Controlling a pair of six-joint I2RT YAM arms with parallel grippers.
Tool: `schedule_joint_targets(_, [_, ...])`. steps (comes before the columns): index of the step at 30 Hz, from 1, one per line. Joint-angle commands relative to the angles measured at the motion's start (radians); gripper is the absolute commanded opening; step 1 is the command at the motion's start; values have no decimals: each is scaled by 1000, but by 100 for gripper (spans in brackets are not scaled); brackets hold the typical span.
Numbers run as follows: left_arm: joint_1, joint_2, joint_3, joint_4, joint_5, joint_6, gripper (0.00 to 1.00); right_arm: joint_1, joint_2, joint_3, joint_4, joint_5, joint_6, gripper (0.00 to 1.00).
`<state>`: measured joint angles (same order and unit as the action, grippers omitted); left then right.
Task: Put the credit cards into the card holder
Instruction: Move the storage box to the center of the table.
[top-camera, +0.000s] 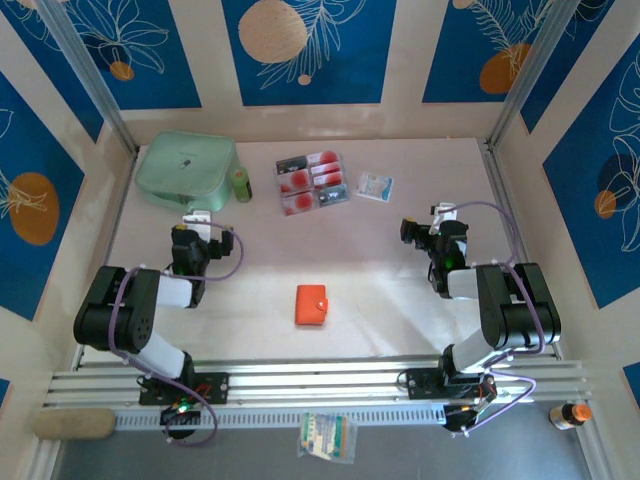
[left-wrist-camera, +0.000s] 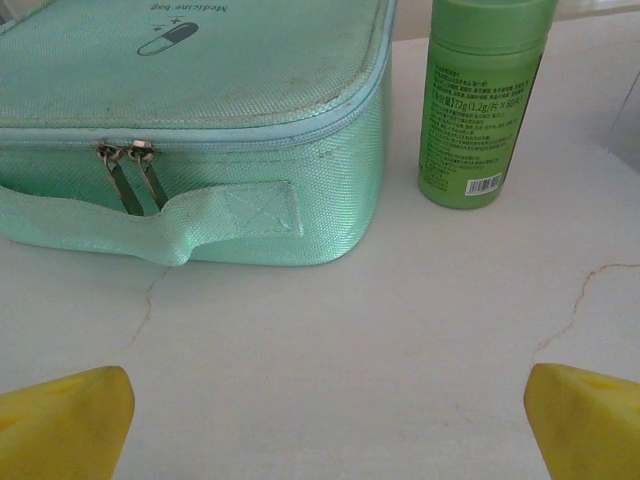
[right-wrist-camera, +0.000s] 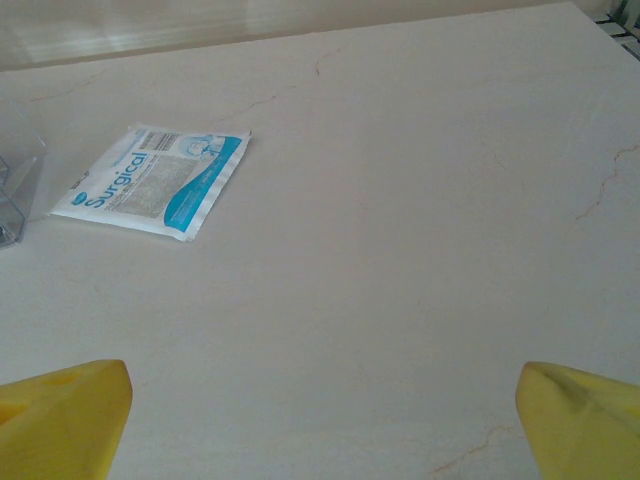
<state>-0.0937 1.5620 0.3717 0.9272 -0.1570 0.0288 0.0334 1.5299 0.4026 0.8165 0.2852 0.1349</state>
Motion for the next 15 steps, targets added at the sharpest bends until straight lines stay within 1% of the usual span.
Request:
schedule_joint_targets(1, [14,4,1,18,17,3,100,-3,-7,-5,30,1,9,99])
schedule_joint_targets(6, [14,0,-6,30,12,5,100,-10,-15,-12,34,-11,12,99])
schedule_joint_targets(7, [12,-7,-3,18,-8,-3,100,-8,-30,-2,6,7,18,99])
schedule_joint_targets(8, [13,-28,4,-17,-24,-9,100,-10,-50,-1,-15,-24,10,99])
schedule_joint_targets(9, [12,-59,17,-69,-23,-8,100,-4,-79,6,-42,-13,2,99])
schedule_joint_targets(12, [12,-138,68,-224,-8,0,100,12,-202,101,-304,40,9,99])
schedule_joint_targets(15, [12,-217,109,-346,-37,-16,100,-15,-287,219,-529,34,134,99])
